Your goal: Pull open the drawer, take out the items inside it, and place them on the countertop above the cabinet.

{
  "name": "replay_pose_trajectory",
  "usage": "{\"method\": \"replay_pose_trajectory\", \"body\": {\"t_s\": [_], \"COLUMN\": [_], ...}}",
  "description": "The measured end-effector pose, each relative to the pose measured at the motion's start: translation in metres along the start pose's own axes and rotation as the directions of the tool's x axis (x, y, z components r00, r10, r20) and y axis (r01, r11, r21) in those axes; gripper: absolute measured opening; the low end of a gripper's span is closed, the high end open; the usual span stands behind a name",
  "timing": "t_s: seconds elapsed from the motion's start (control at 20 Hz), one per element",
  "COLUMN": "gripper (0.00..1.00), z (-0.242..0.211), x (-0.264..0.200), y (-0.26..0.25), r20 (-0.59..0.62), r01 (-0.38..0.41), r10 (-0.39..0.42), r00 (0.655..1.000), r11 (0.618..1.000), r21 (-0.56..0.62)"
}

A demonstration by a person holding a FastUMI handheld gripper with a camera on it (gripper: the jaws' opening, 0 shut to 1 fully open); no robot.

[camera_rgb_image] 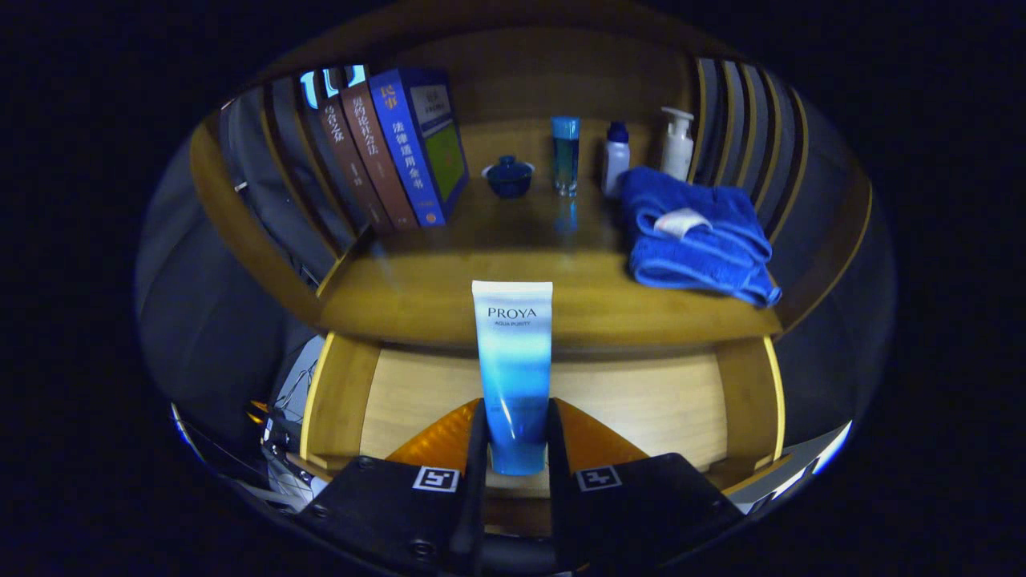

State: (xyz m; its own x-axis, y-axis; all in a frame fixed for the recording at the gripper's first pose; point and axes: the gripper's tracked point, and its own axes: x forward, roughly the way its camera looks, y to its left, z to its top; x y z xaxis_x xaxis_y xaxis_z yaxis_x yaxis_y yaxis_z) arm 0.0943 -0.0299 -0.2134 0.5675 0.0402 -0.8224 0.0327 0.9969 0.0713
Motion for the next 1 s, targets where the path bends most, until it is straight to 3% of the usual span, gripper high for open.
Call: {"method": "replay_pose_trajectory", "body": {"t_s": [0.1, 0.4, 0.75, 1.0], "gripper": [0.38, 0.38, 0.38, 0.51], "z": [0.022, 0.069, 0.083, 0.086], "x": [0.008, 0.066, 0.109, 0.121], "y": [0.005, -0.008, -0.021, -0.025], "r20": [0.013, -0.006, -0.054, -0.045], "r01": [-0.015, 0.042, 0.083, 0.084], "r10": [0.014, -0.042, -0.082, -0.082], "r00": [1.0, 0.999, 0.995, 0.996], "r11": [1.0, 0.999, 0.996, 0.995], "r21": [0.012, 0.009, 0.035, 0.044]}}
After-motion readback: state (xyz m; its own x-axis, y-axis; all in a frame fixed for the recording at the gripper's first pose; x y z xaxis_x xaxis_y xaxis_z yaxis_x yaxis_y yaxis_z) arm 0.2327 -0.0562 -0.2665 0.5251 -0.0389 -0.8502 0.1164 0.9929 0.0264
